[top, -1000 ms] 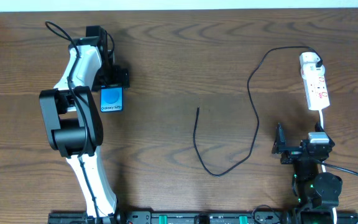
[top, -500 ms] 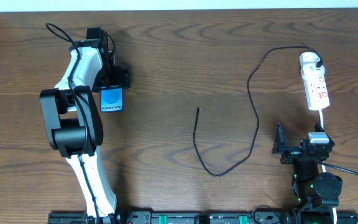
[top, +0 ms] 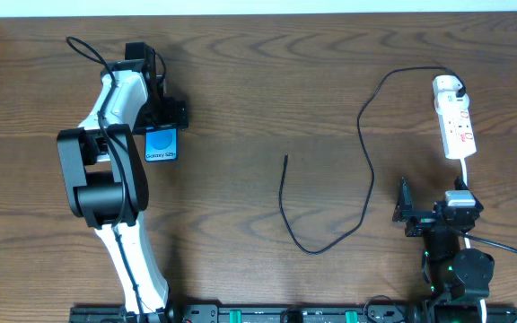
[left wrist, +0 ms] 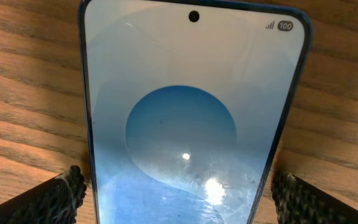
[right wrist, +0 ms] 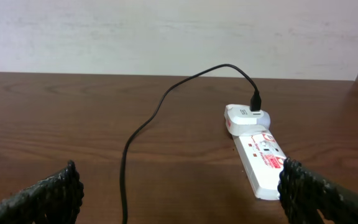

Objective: Plug charger to phone and switch on socket
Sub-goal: 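Lower the left gripper onto the phone's lower end, then close the left gripper on the phone's bottom edge and adjust grip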

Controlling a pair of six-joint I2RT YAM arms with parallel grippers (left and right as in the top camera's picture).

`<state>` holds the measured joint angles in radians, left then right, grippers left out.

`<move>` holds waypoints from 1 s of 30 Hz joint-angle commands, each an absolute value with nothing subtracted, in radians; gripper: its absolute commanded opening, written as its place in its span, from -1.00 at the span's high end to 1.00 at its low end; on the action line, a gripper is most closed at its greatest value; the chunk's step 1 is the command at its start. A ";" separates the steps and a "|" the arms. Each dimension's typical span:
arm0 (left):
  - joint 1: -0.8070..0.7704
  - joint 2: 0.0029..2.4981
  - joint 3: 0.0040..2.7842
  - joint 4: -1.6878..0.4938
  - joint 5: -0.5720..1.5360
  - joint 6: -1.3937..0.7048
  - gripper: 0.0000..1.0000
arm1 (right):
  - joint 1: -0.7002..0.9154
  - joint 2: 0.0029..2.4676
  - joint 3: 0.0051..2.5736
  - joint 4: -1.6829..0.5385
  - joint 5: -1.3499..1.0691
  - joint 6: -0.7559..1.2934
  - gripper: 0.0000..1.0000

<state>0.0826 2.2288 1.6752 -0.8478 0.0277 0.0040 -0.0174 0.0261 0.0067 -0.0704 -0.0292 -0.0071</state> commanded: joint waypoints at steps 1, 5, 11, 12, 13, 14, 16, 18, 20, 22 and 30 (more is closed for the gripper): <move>0.082 2.250 1.638 -0.854 0.011 0.006 -0.96 | -0.013 0.026 0.006 -0.075 -0.025 0.006 -0.98; 0.082 2.250 1.638 -0.854 0.011 0.003 -0.96 | -0.013 0.026 0.006 -0.075 -0.025 0.006 -0.99; 0.082 2.250 1.638 -0.855 0.011 0.002 -0.96 | -0.013 0.026 0.006 -0.075 -0.025 0.007 -0.98; 0.082 2.250 1.638 -0.862 0.012 0.003 -0.96 | -0.013 0.026 0.006 -0.075 -0.025 0.007 -0.99; 0.082 2.250 1.638 -0.862 0.012 0.003 -0.96 | -0.013 0.026 0.006 -0.075 -0.025 0.007 -0.99; 0.082 2.250 1.638 -0.861 0.012 0.003 -0.95 | -0.013 0.026 0.006 -0.075 -0.025 0.007 -0.99; 0.082 2.250 1.638 -0.861 0.012 0.007 -0.95 | -0.013 0.026 0.006 -0.075 -0.025 0.007 -0.98; 0.082 2.251 1.638 -0.860 0.014 0.007 -0.95 | -0.013 0.026 0.006 -0.075 -0.025 0.006 -0.98; 0.082 2.250 1.638 -0.861 0.015 0.007 -0.96 | -0.013 0.026 0.006 -0.075 -0.025 0.006 -0.98; 0.082 2.250 1.638 -0.862 0.015 0.007 -0.96 | -0.013 0.026 0.006 -0.075 -0.025 0.007 -0.98; 0.082 2.251 1.638 -0.881 0.015 0.007 -0.96 | -0.013 0.026 0.006 -0.075 -0.025 0.006 -0.99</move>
<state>0.0826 2.2280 1.6749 -0.8562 0.0284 0.0029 -0.0174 0.0261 0.0067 -0.0704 -0.0292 -0.0071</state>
